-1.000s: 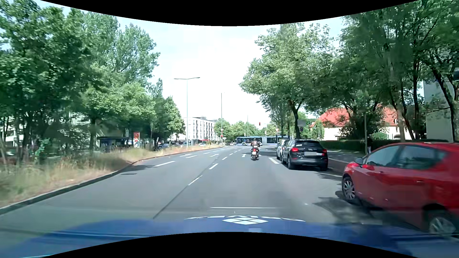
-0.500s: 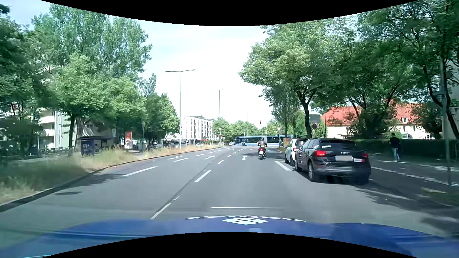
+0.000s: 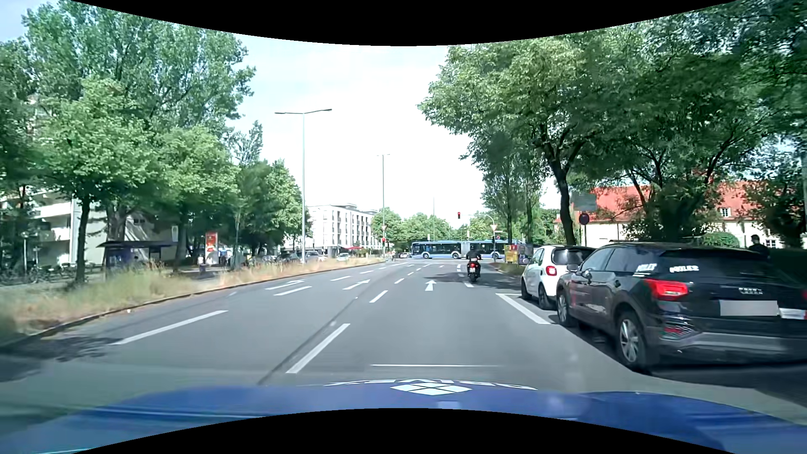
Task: Follow the waypoints while adhering to traffic rules and regulations
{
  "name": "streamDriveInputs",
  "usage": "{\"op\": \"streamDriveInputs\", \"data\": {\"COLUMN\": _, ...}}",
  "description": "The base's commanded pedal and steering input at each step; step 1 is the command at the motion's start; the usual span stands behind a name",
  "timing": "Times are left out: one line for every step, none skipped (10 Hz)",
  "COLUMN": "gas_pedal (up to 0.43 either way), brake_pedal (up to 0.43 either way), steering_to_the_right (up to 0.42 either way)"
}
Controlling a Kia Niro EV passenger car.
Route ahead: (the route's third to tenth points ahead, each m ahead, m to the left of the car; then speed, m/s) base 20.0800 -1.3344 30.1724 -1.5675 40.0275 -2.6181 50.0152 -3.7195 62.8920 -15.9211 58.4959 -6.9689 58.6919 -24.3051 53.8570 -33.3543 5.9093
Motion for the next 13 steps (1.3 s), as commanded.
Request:
{"op": "streamDriveInputs", "data": {"gas_pedal": 0.0, "brake_pedal": 0.0, "steering_to_the_right": 0.008}}
{"op": "streamDriveInputs", "data": {"gas_pedal": 0.0, "brake_pedal": 0.0, "steering_to_the_right": 0.009}}
{"op": "streamDriveInputs", "data": {"gas_pedal": 0.0, "brake_pedal": 0.0, "steering_to_the_right": 0.012}}
{"op": "streamDriveInputs", "data": {"gas_pedal": 0.0, "brake_pedal": 0.0, "steering_to_the_right": 0.016}}
{"op": "streamDriveInputs", "data": {"gas_pedal": 0.0, "brake_pedal": 0.0, "steering_to_the_right": 0.023}}
{"op": "streamDriveInputs", "data": {"gas_pedal": 0.0, "brake_pedal": 0.0, "steering_to_the_right": 0.027}}
{"op": "streamDriveInputs", "data": {"gas_pedal": 0.0, "brake_pedal": 0.0, "steering_to_the_right": 0.034}}
{"op": "streamDriveInputs", "data": {"gas_pedal": 0.0, "brake_pedal": 0.0, "steering_to_the_right": 0.041}}
{"op": "streamDriveInputs", "data": {"gas_pedal": 0.0, "brake_pedal": 0.0, "steering_to_the_right": 0.047}}
{"op": "streamDriveInputs", "data": {"gas_pedal": 0.0, "brake_pedal": 0.0, "steering_to_the_right": 0.054}}
{"op": "streamDriveInputs", "data": {"gas_pedal": 0.0, "brake_pedal": 0.0, "steering_to_the_right": 0.055}}
{"op": "streamDriveInputs", "data": {"gas_pedal": 0.0, "brake_pedal": 0.0, "steering_to_the_right": 0.055}}
{"op": "streamDriveInputs", "data": {"gas_pedal": 0.0, "brake_pedal": 0.0, "steering_to_the_right": 0.055}}
